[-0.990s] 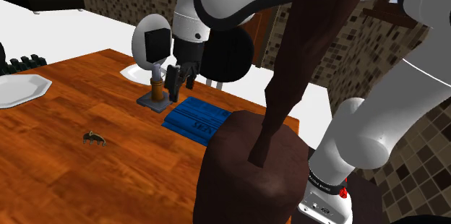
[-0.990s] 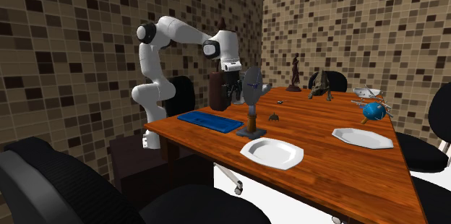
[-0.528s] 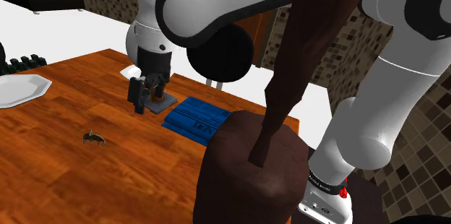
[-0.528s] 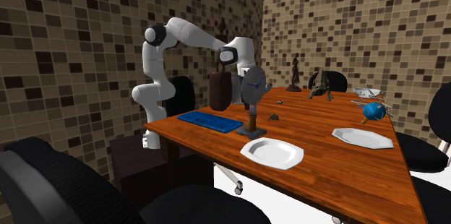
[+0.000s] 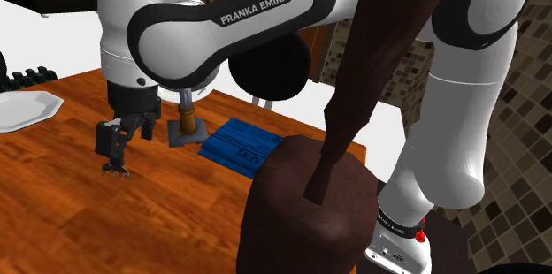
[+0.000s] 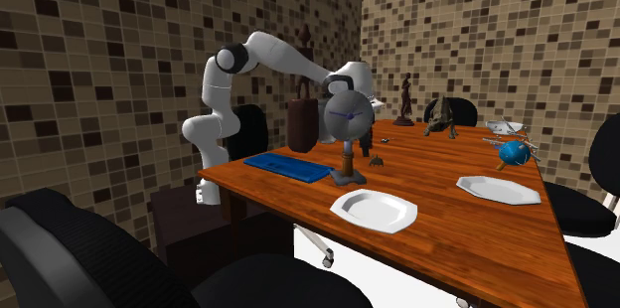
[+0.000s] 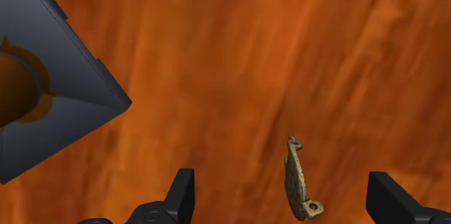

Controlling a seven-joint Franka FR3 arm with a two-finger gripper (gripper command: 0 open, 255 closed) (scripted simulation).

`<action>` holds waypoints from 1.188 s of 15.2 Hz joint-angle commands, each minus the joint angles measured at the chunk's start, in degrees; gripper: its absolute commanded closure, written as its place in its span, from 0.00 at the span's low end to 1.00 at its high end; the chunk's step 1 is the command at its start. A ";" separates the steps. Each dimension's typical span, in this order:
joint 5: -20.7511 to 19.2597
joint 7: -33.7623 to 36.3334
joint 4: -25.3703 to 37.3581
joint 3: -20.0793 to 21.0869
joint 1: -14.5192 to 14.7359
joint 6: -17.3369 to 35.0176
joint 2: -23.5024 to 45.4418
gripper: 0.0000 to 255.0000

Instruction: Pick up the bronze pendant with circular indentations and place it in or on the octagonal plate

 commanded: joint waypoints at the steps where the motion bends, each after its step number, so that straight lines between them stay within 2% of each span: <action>1: -2.24 0.90 4.15 0.08 1.84 0.15 4.03 0.00; 9: -3.88 1.90 3.07 -0.70 2.88 4.46 7.46 0.00; 17: -3.88 1.90 3.08 -0.70 2.88 4.45 7.46 0.00; 18: -3.88 1.90 3.08 -0.70 2.88 4.45 7.46 1.00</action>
